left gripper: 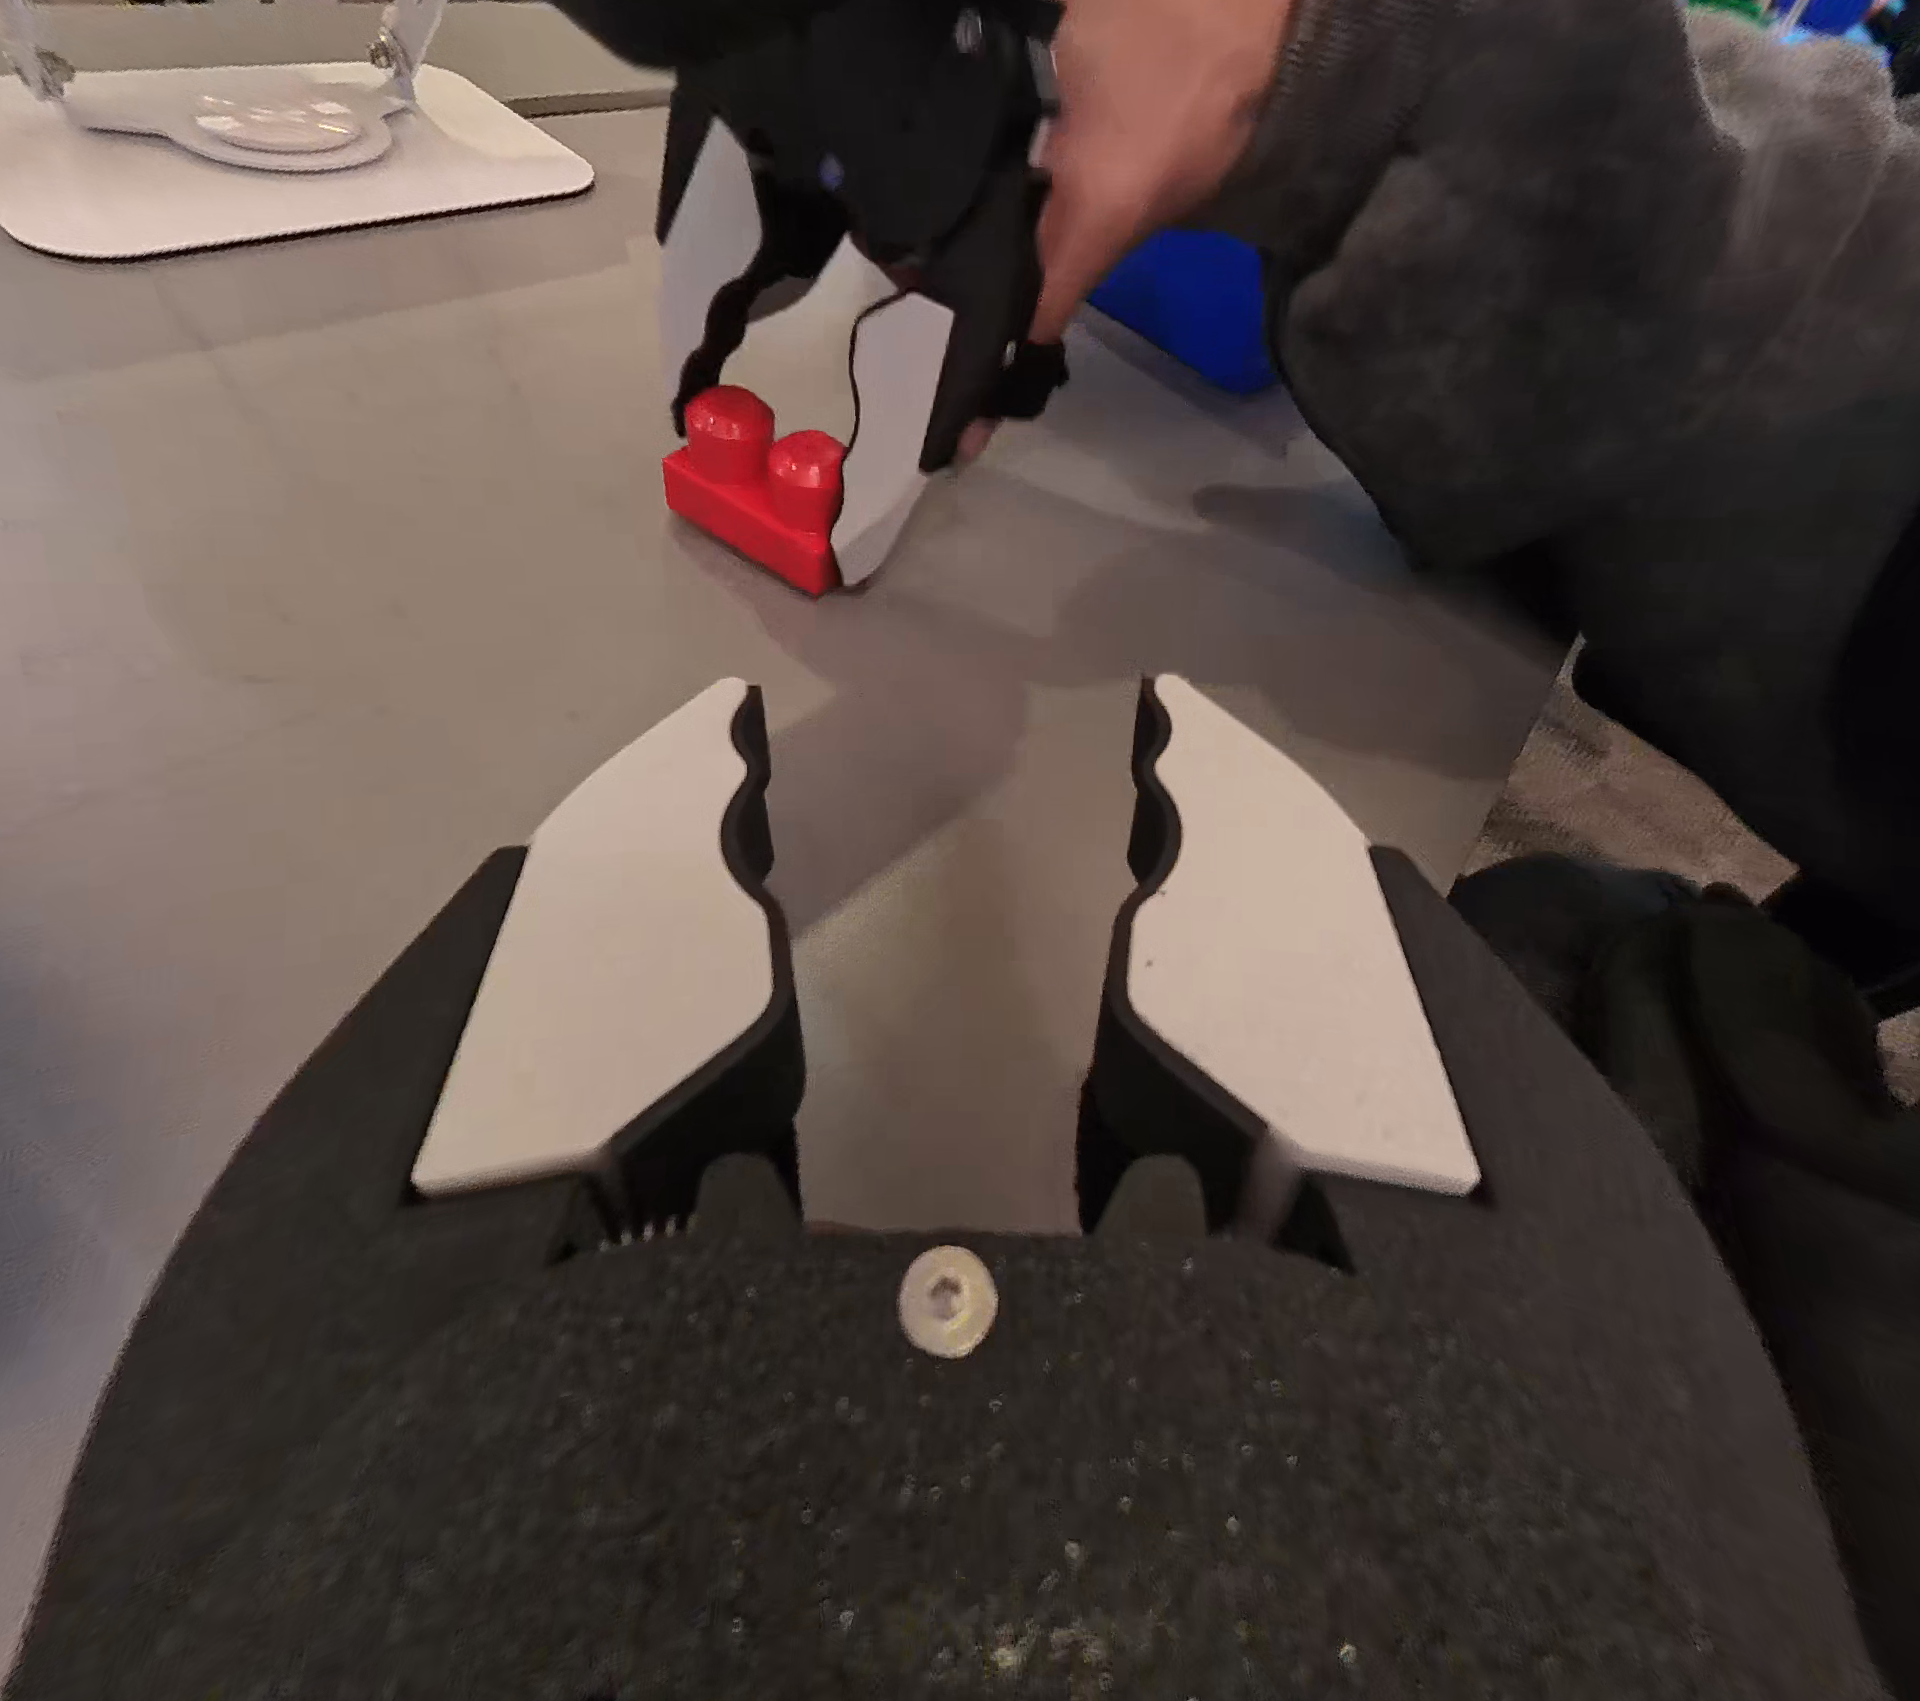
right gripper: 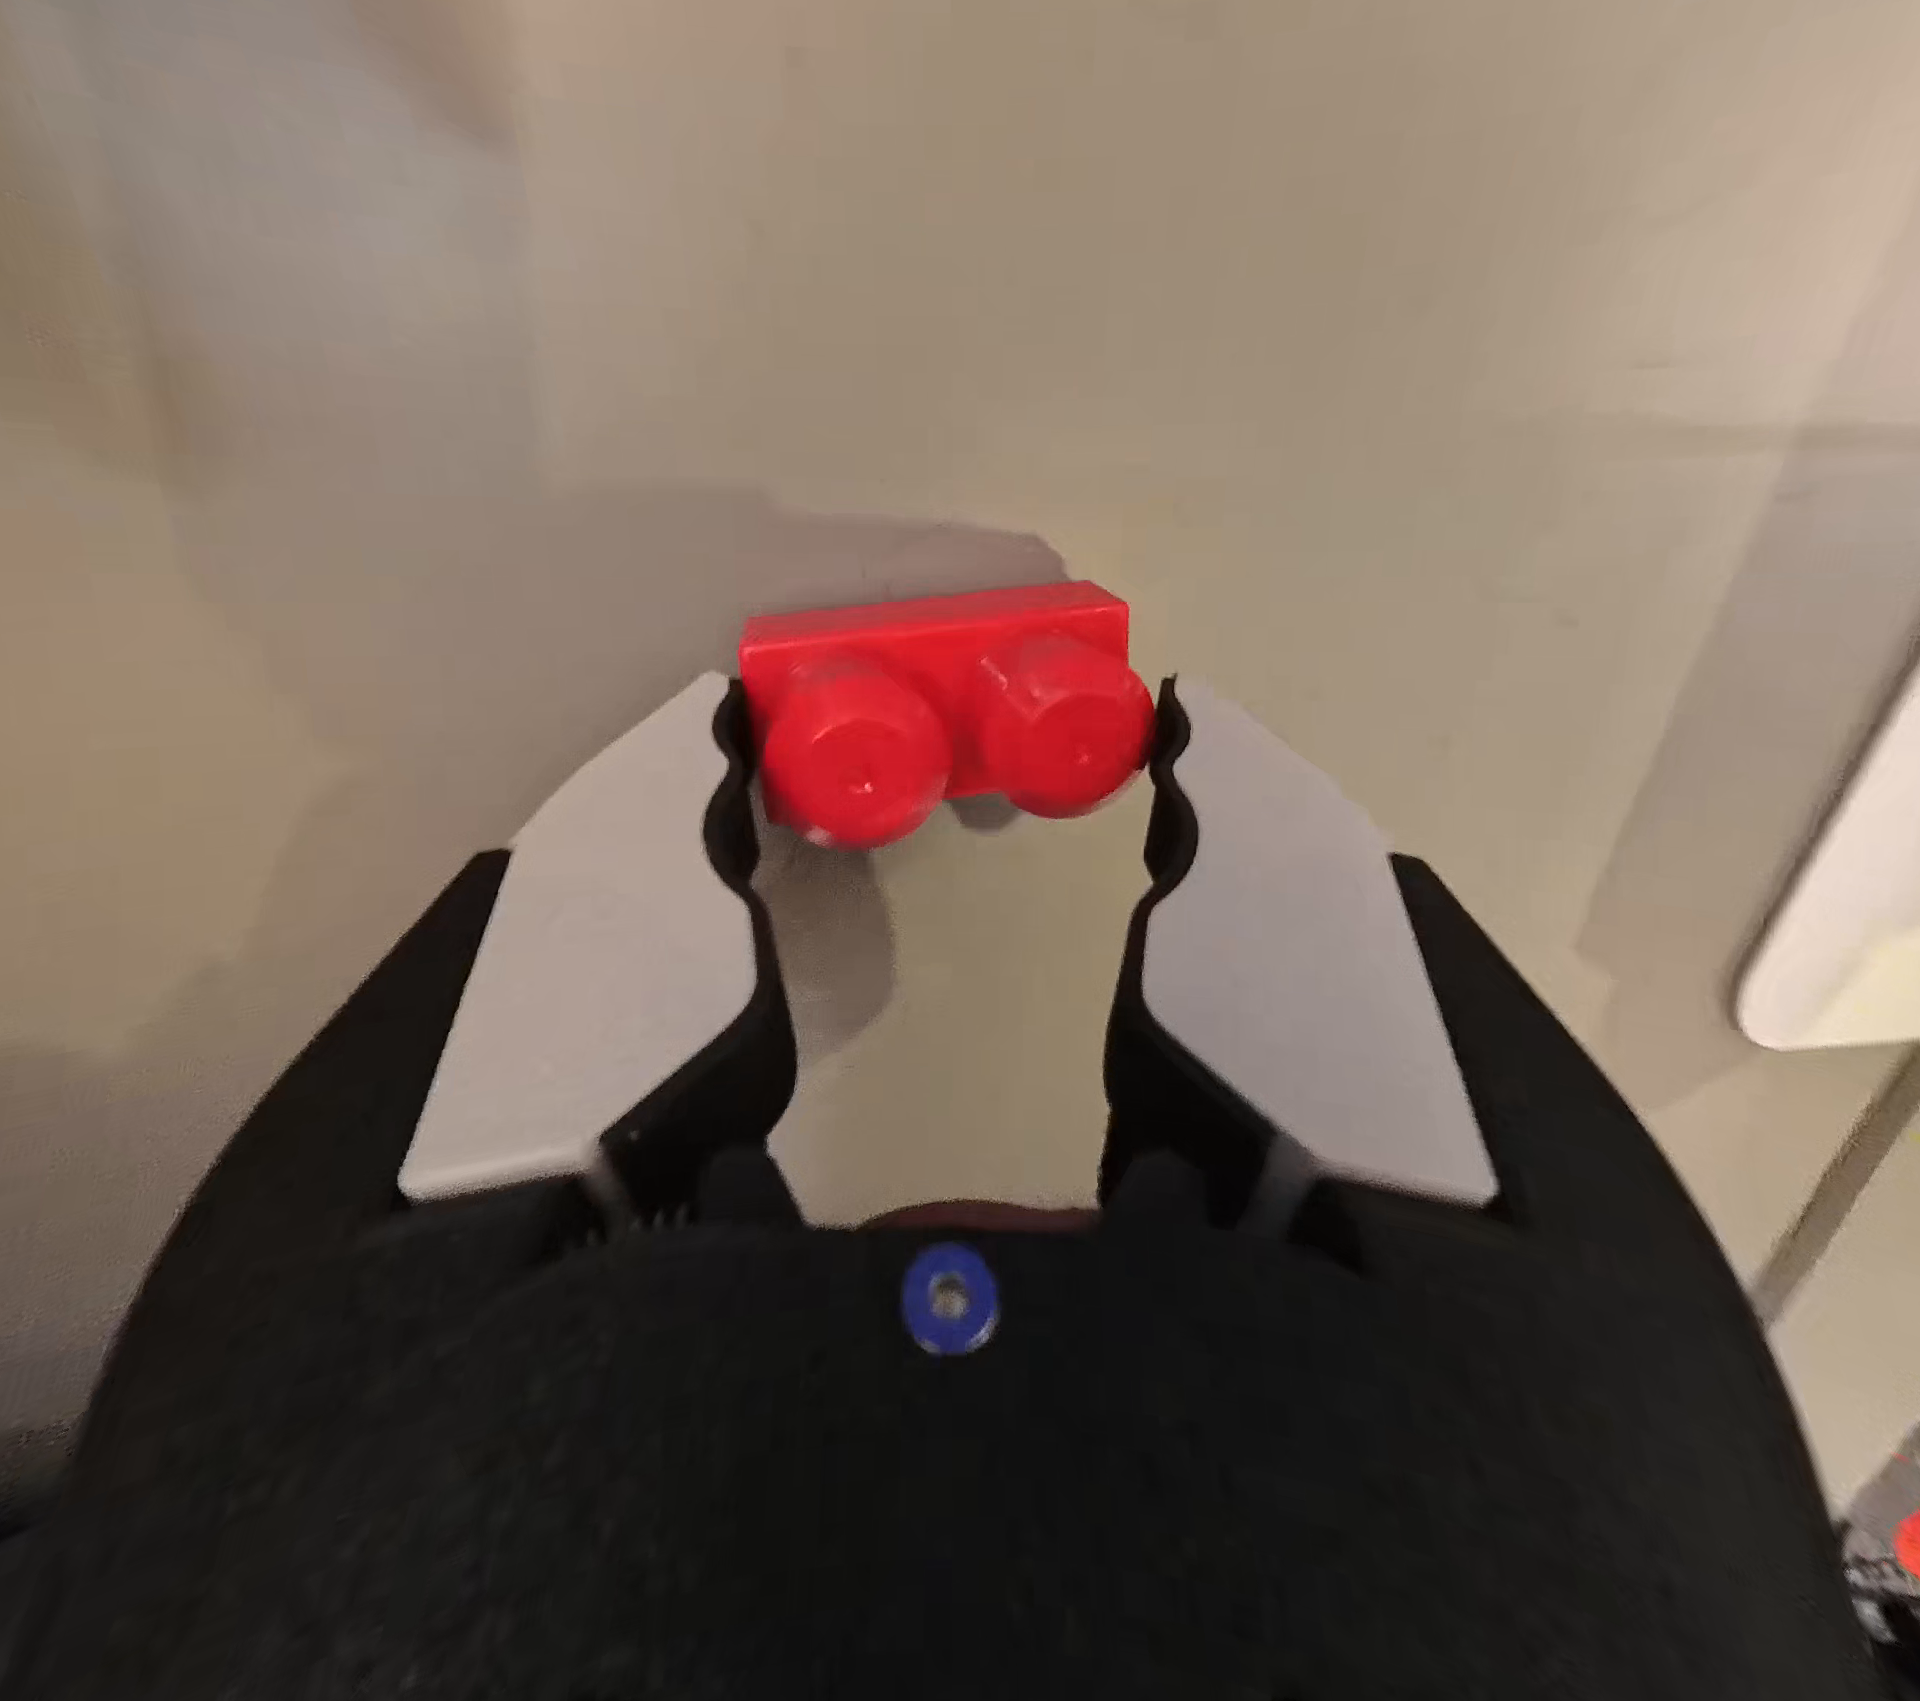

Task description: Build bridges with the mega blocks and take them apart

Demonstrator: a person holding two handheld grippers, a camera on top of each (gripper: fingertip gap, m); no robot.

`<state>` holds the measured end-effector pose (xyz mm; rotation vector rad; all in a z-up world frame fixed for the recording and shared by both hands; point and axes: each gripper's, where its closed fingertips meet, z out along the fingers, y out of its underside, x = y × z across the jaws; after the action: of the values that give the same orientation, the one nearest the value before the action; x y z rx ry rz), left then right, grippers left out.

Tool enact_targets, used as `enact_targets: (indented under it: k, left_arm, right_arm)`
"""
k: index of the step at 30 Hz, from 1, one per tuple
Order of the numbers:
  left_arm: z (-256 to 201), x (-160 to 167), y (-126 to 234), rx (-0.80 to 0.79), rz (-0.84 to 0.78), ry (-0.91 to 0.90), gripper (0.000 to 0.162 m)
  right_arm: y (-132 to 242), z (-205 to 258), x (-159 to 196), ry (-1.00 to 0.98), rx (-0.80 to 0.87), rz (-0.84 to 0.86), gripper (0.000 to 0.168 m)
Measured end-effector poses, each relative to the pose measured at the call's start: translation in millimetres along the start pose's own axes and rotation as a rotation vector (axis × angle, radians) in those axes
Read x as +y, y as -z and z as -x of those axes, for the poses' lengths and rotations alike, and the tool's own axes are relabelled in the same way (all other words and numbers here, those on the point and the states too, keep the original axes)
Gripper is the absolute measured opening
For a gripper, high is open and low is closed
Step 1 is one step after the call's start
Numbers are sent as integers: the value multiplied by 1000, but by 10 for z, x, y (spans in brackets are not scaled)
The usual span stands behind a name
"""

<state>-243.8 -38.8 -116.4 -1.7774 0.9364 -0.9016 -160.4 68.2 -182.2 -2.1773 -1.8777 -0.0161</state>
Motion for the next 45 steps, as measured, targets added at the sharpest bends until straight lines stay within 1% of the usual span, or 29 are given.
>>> enact_targets:
  k: [1,3,4,6,7,9,11,12,14,16,18,21,23,25,26,28,30,32,34,36,38,39,40,42,43,45]
  left_arm:
    - [-16,9,5,-5,6,-20,67]
    - [-44,21,16,-15,13,-54,67]
    - [-56,24,19,-19,14,-64,67]
    - [-90,31,20,-12,17,-67,67]
    - [-108,35,15,-4,19,-63,67]
    - [-131,43,1,5,24,-54,67]
    - [-163,65,-25,22,37,-48,67]
    - [-179,76,-42,30,43,-49,67]
    - [-203,100,-83,41,55,-57,68]
    - [-222,133,-130,50,76,-66,68]
    - [-250,157,-169,61,87,-71,68]
    - [-292,175,-209,75,99,-78,68]
    - [-314,194,-220,78,110,-90,68]
    - [-319,217,-220,73,118,-105,68]
    - [-316,228,-218,68,121,-113,68]
    - [-309,254,-207,62,130,-120,68]
    - [-302,278,-187,62,138,-116,69]
    - [-281,274,-151,57,131,-106,69]
    - [-237,268,-115,40,123,-93,69]
    - [-201,256,-83,29,113,-78,69]
    - [-171,224,-59,15,95,-65,69]
    - [-167,209,-52,16,89,-61,69]
    - [-166,197,-47,17,82,-58,69]
    - [-160,173,-41,13,69,-63,69]
    - [-155,159,-38,9,63,-69,69]
    - [-140,127,-37,-3,49,-79,68]
  right_arm:
    - [134,-16,-42,13,26,-32,74]
    - [532,-36,-97,7,80,-111,74]
    - [772,-81,-61,-4,133,-129,74]
    - [1331,-241,124,-35,297,-155,74]
    - [1627,-313,272,-71,371,-171,74]
    - [2167,-417,674,-181,487,-199,74]
    - [2517,-449,1171,-311,544,-202,74]
    - [2582,-432,1433,-379,538,-187,74]
    - [2544,-397,2010,-508,523,-89,74]
    - [2350,-364,2570,-614,495,40,74]
    - [2037,-372,2981,-718,428,94,74]
    - [1535,-384,3462,-864,297,160,74]
    - [1298,-374,3681,-950,223,214,74]
    - [1143,-341,3822,-1007,150,275,74]
    - [1096,-339,3871,-1028,128,299,74]
    - [1028,-253,3916,-1065,33,348,74]
    - [1024,-234,3971,-1065,10,386,79]
    - [1128,-308,3892,-1052,55,326,81]
    - [1397,-432,3696,-1025,191,198,79]
    - [1733,-519,3305,-963,348,-14,79]
    - [2012,-479,2670,-854,453,-327,79]
    - [2092,-361,2310,-807,453,-497,77]
    - [2127,-192,1946,-760,416,-664,76]
    - [2074,258,1300,-677,265,-947,70]
    - [2008,458,1059,-669,194,-1064,68]
    - [1810,708,757,-703,133,-1227,69]
